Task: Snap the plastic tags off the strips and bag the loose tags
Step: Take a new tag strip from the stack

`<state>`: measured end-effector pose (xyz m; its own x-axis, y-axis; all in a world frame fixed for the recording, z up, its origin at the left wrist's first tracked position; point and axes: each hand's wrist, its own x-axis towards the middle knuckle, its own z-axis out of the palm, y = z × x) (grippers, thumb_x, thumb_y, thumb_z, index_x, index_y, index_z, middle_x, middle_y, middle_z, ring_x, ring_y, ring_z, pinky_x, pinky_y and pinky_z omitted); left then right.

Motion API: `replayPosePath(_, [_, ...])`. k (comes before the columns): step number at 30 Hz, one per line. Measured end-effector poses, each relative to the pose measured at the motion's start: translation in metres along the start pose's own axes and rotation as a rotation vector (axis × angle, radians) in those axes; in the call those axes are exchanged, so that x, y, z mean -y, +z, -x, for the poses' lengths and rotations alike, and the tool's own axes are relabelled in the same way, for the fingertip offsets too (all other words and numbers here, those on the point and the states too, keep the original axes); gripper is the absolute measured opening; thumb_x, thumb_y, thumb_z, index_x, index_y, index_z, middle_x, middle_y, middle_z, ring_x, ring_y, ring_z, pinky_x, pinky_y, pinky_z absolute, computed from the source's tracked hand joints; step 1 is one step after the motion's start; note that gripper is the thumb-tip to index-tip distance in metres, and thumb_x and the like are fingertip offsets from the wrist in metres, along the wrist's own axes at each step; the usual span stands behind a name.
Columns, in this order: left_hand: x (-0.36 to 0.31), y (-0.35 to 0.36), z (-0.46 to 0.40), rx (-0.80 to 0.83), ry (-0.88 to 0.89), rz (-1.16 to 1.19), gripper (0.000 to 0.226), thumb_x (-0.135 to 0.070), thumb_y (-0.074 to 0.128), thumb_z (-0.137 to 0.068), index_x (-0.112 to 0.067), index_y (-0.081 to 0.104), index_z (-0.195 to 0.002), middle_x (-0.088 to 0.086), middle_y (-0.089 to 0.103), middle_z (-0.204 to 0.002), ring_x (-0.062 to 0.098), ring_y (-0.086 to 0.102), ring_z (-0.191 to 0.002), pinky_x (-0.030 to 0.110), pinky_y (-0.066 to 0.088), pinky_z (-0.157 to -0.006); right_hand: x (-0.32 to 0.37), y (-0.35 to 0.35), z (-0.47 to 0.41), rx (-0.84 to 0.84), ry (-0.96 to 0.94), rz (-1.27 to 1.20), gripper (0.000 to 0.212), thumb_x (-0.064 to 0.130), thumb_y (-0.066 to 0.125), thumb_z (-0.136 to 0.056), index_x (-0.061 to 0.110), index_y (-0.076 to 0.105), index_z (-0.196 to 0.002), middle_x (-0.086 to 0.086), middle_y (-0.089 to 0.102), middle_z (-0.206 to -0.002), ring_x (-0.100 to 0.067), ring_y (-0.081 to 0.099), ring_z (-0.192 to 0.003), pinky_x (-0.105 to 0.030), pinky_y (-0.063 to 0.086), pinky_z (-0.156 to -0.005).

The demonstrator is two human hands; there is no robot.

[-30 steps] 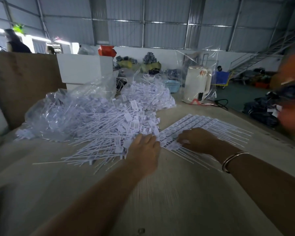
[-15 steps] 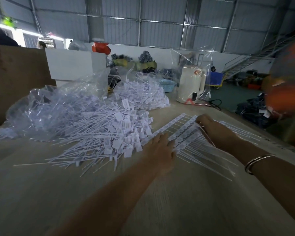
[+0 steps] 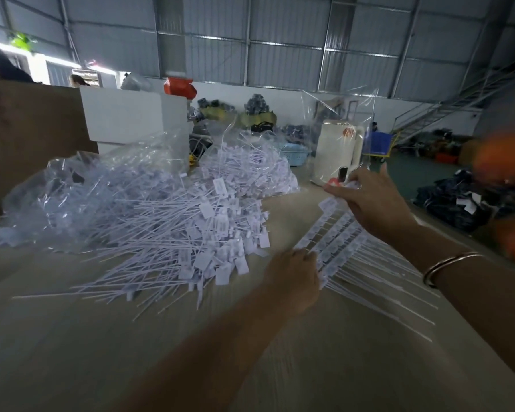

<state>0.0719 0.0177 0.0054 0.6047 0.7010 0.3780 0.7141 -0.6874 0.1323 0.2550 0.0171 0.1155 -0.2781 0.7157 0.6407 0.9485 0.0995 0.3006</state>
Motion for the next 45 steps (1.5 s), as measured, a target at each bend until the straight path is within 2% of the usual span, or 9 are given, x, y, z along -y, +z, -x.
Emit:
replayPosePath(6, [0.005, 0.008, 0.002, 0.09, -0.067, 0.056, 0.048, -0.041, 0.026, -0.097, -0.022, 0.036, -0.141, 0.007, 0.035, -0.147, 0.029, 0.026, -0.136, 0.048, 0.02, -0.112, 0.041, -0.023, -0.002, 0.034, -0.151, -0.091, 0.037, 0.019, 0.055, -0.09, 0.032, 0.058, -0.124, -0.014, 0.057, -0.102, -0.028, 0.048, -0.091, -0.034, 0.032, -0.079])
replayPosePath(12, [0.008, -0.021, 0.009, -0.087, -0.219, 0.559, 0.033, -0.012, 0.049, -0.094, -0.004, 0.052, -0.126, 0.016, 0.054, -0.129, 0.029, 0.047, -0.124, 0.036, 0.036, -0.106, 0.122, -0.065, 0.021, 0.107, -0.158, -0.073, 0.035, 0.036, 0.056, -0.087, 0.039, 0.056, -0.122, -0.002, 0.06, -0.103, -0.024, 0.051, -0.1, -0.039, 0.036, -0.088])
replayPosePath(14, [0.02, -0.036, 0.033, -0.257, -0.248, 0.64, 0.034, 0.001, 0.053, -0.089, 0.0, 0.053, -0.123, 0.008, 0.059, -0.119, 0.022, 0.052, -0.118, 0.005, 0.033, -0.094, 0.14, -0.078, 0.031, 0.103, -0.207, -0.072, 0.029, 0.037, 0.058, -0.084, 0.035, 0.064, -0.112, -0.003, 0.062, -0.092, -0.024, 0.054, -0.089, -0.035, 0.04, -0.077])
replayPosePath(18, [0.036, -0.072, 0.077, -0.304, -0.225, 0.959, 0.029, 0.018, 0.046, -0.086, -0.008, 0.059, -0.081, -0.003, 0.056, -0.076, -0.014, 0.057, -0.066, 0.003, 0.041, -0.061, 0.168, -0.089, 0.049, 0.076, -0.212, -0.071, 0.033, 0.03, 0.064, -0.072, 0.025, 0.069, -0.104, 0.0, 0.062, -0.075, -0.022, 0.058, -0.071, -0.03, 0.042, -0.063])
replayPosePath(21, [0.039, -0.082, 0.102, -0.304, -0.489, 1.212, 0.033, 0.001, 0.046, -0.094, -0.013, 0.058, -0.066, 0.008, 0.058, -0.053, 0.004, 0.057, -0.043, 0.019, 0.044, -0.042, 0.187, -0.088, 0.055, 0.175, -0.145, -0.215, 0.05, 0.037, 0.031, -0.083, 0.03, 0.056, -0.126, -0.002, 0.063, -0.091, -0.025, 0.058, -0.084, -0.034, 0.037, -0.072])
replayPosePath(24, [0.049, -0.093, 0.121, -0.186, -0.619, 1.461, 0.044, -0.028, 0.039, -0.099, -0.011, 0.061, -0.065, 0.012, 0.058, -0.048, 0.019, 0.052, -0.035, 0.019, 0.037, -0.034, 0.193, -0.078, 0.059, 0.253, -0.082, -0.308, 0.044, 0.036, 0.036, -0.09, 0.033, 0.048, -0.132, -0.002, 0.06, -0.113, -0.026, 0.057, -0.103, -0.035, 0.037, -0.082])
replayPosePath(29, [0.067, -0.095, 0.146, 0.061, -0.346, 1.026, 0.018, -0.019, 0.056, -0.092, -0.007, 0.057, -0.077, 0.006, 0.063, -0.055, 0.014, 0.056, -0.044, 0.023, 0.043, -0.044, 0.204, -0.059, 0.079, 0.299, -0.036, -0.578, 0.035, 0.032, 0.05, -0.085, 0.031, 0.055, -0.119, 0.004, 0.064, -0.109, -0.021, 0.06, -0.098, -0.03, 0.044, -0.081])
replayPosePath(34, [0.073, -0.094, 0.148, 0.163, -0.24, 0.94, 0.008, -0.018, 0.06, -0.09, -0.015, 0.059, -0.082, -0.004, 0.063, -0.056, 0.006, 0.056, -0.049, 0.019, 0.043, -0.051, 0.198, -0.047, 0.092, 0.274, 0.016, -0.661, 0.016, 0.04, 0.057, -0.084, 0.025, 0.057, -0.085, 0.013, 0.046, -0.075, -0.009, 0.047, -0.07, -0.025, 0.031, -0.063])
replayPosePath(45, [0.073, -0.093, 0.146, 0.034, -0.136, 0.963, 0.008, -0.003, 0.064, -0.084, -0.006, 0.057, -0.081, 0.003, 0.066, -0.064, 0.011, 0.061, -0.057, 0.019, 0.048, -0.056, 0.193, -0.049, 0.084, 0.415, 0.231, -1.224, 0.016, 0.018, 0.066, -0.085, 0.013, 0.071, -0.072, 0.0, 0.066, -0.059, -0.002, 0.056, -0.047, -0.013, 0.043, -0.052])
